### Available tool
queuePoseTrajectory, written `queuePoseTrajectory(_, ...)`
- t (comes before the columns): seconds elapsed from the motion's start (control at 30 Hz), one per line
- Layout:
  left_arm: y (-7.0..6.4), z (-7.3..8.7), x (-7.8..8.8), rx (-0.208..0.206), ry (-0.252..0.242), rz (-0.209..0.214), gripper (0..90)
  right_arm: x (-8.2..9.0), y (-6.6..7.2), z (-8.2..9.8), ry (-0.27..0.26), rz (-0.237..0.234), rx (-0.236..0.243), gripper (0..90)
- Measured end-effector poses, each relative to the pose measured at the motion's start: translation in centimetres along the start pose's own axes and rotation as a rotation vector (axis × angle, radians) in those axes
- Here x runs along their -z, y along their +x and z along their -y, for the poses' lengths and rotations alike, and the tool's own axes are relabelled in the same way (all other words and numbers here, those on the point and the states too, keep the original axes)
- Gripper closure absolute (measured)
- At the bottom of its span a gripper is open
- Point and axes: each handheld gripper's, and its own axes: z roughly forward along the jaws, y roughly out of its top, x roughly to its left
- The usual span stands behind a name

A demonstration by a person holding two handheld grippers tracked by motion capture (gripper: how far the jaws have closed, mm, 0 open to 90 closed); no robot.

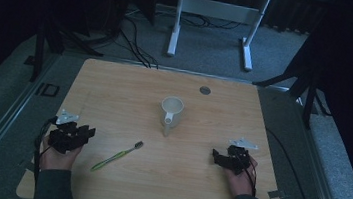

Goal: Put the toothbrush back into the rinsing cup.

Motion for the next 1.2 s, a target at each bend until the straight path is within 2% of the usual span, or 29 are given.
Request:
queuePoseTrajectory(0.57,-0.6,-0.9,0.1,-0.042,0.033,0.041,71.3,0.0,0.0,0.0,0.000,0.000,0.000,20.8)
queuePoseTrajectory(0.77,-1.1,-1.1,-0.1,-0.084,0.054,0.037,70.8,0.0,0.0,0.0,0.000,0.000,0.000,20.8)
queuePoseTrajectory(1.1,-1.7,-1.8,-0.1,-0.107,0.057,0.054,69.3,0.0,0.0,0.0,0.000,-0.002,0.000,20.7)
queuePoseTrajectory(1.2,-2.0,-2.0,-0.2,-0.128,0.067,0.057,68.5,0.0,0.0,0.0,0.000,-0.002,0.000,20.7)
